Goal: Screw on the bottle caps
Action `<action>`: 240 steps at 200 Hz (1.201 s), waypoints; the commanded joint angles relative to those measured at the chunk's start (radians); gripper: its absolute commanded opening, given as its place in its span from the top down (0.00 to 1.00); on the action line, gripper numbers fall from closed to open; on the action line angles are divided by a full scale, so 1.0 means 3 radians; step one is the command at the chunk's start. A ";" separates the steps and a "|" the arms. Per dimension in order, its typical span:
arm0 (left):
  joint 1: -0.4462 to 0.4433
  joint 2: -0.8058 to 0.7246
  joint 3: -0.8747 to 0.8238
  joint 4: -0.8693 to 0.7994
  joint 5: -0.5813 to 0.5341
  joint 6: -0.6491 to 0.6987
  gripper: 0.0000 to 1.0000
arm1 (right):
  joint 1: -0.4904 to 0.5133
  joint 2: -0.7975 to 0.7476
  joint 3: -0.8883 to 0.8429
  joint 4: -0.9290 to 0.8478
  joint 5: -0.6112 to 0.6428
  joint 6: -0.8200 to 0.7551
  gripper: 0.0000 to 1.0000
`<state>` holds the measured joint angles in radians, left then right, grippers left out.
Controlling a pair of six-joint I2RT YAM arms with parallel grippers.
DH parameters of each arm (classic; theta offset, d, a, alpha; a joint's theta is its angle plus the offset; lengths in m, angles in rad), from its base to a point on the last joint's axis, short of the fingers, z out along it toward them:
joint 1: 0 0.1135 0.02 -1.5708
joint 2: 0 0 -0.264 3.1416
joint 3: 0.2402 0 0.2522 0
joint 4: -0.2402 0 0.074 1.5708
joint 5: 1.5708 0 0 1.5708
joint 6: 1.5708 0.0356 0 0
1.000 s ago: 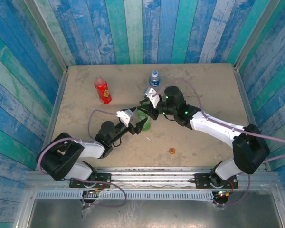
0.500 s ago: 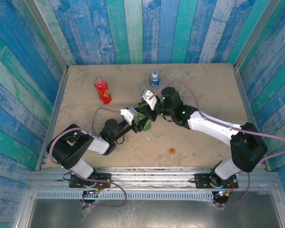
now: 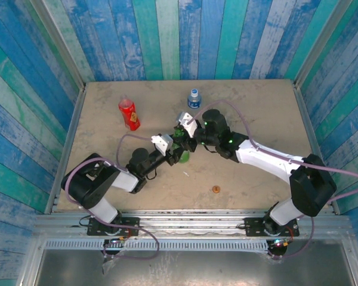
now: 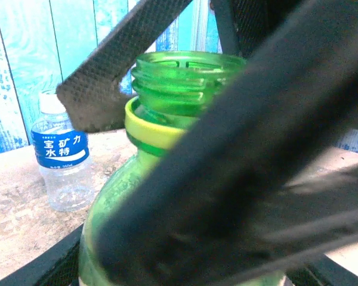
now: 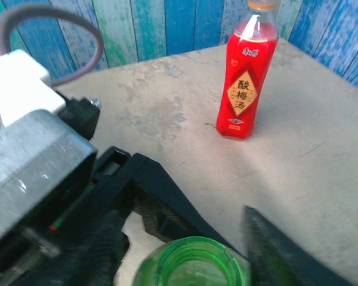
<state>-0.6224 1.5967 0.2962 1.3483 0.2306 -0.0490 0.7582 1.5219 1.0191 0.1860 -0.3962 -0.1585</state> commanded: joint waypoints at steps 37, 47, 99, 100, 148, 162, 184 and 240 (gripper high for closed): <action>0.0064 -0.0500 -0.0186 -0.0321 0.0090 0.0167 0.43 | -0.0033 -0.0549 -0.0309 0.0395 0.0922 0.0512 0.15; 0.0068 -0.0618 -0.0231 -0.0390 0.0087 0.0178 0.42 | -0.0060 -0.0548 -0.0329 0.0356 0.1211 0.0601 0.15; 0.0096 -0.1056 -0.0538 -0.0294 0.0164 0.0080 0.42 | -0.0365 0.0104 0.0151 -0.0644 0.1240 0.1090 0.21; 0.0096 -0.1062 -0.0540 -0.0295 0.0165 0.0078 0.42 | -0.0365 0.0123 0.0164 -0.0663 0.1234 0.1085 0.21; 0.0116 -0.1403 -0.0646 -0.0529 0.0099 0.0084 0.42 | -0.0317 0.0886 0.0587 -0.1052 0.1126 0.0985 0.35; 0.0116 -0.1461 -0.0661 -0.0596 0.0087 0.0101 0.42 | -0.0303 0.1077 0.0696 -0.1079 0.1116 0.0969 0.36; 0.0114 -0.1497 -0.0671 -0.0639 0.0082 0.0115 0.41 | -0.0263 0.1339 0.0835 -0.1103 0.1163 0.0909 0.39; 0.0116 -0.1523 -0.0650 -0.0726 0.0096 0.0092 0.41 | -0.0202 0.1774 0.1123 -0.1209 0.1228 0.0845 0.49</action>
<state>-0.5926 1.1687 0.1043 1.1484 0.2611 -0.0227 0.6910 2.0174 1.3239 -0.1379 -0.0441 0.1081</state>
